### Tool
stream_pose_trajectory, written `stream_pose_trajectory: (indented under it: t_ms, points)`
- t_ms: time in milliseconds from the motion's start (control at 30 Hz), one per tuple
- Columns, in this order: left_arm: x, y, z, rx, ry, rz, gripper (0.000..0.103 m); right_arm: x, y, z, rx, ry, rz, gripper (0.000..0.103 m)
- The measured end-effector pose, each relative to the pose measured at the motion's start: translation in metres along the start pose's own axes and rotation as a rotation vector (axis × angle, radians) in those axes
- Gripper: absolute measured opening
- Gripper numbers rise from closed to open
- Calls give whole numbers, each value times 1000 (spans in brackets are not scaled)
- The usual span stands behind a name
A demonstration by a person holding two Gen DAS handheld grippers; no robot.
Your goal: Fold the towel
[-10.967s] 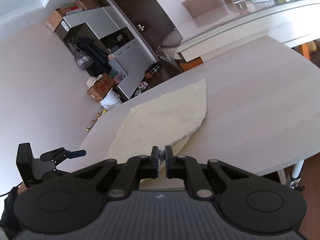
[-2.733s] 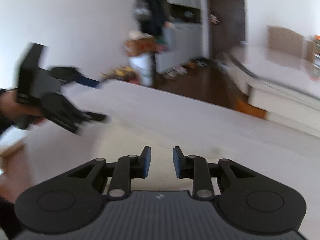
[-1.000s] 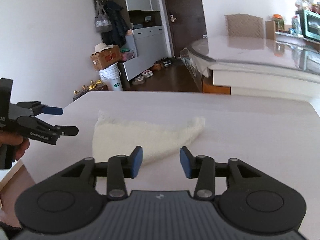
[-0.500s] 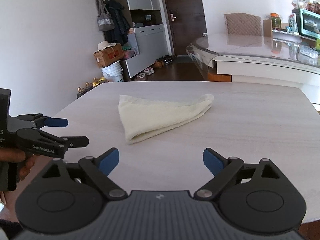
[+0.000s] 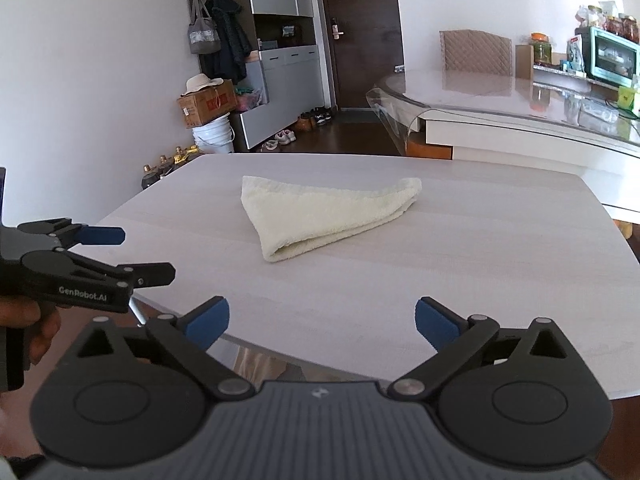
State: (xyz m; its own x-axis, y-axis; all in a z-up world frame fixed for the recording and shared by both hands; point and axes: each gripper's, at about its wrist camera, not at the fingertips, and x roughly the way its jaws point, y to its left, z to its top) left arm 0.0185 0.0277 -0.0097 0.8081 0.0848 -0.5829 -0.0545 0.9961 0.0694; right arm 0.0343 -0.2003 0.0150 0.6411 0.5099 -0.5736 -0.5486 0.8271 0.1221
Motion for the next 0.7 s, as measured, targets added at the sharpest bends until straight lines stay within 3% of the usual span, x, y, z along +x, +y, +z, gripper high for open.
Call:
stream_pose_trajectory:
  t_ms: [700]
  points:
    - [-8, 5, -15, -39, -10, 3, 103, -3, 9, -8, 5, -27, 1, 101]
